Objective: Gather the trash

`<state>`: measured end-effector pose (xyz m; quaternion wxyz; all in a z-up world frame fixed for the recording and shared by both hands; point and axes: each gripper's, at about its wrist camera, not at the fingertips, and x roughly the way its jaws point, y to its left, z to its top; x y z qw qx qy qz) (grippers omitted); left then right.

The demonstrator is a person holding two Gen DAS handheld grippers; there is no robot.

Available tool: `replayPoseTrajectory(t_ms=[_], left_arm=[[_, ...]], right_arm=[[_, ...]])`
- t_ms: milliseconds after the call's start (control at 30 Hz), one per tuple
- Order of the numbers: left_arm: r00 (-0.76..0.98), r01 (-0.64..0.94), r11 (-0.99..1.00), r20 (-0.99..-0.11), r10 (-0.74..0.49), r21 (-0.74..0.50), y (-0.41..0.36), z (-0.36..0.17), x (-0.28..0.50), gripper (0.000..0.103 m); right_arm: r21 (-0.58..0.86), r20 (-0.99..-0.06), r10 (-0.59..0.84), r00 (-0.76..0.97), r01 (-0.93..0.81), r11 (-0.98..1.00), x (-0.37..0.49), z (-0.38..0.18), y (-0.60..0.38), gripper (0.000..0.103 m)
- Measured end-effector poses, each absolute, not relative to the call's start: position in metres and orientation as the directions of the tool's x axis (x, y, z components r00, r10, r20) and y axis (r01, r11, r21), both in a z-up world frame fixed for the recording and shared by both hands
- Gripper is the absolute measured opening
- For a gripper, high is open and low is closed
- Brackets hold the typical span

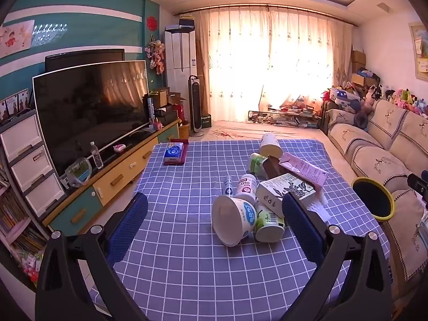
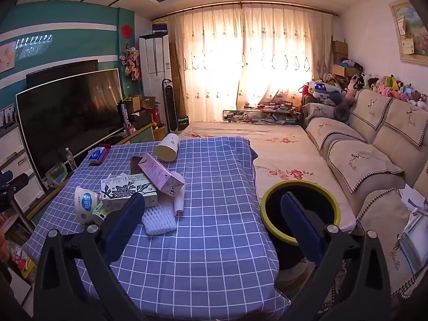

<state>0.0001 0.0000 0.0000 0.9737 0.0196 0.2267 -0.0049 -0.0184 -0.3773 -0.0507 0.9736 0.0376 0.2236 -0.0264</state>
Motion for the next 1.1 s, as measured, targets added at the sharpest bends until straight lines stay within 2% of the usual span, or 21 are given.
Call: replayPoseTrajectory(t_ms=[1100], left_arm=[[0.892, 0.023, 0.999, -0.452, -0.001, 0.042, -0.010, -0.012, 0.002, 0.099]], right_arm=[[0.064, -0.461, -0.029, 0.887, 0.066, 0.996, -0.011, -0.062, -0.375, 0.097]])
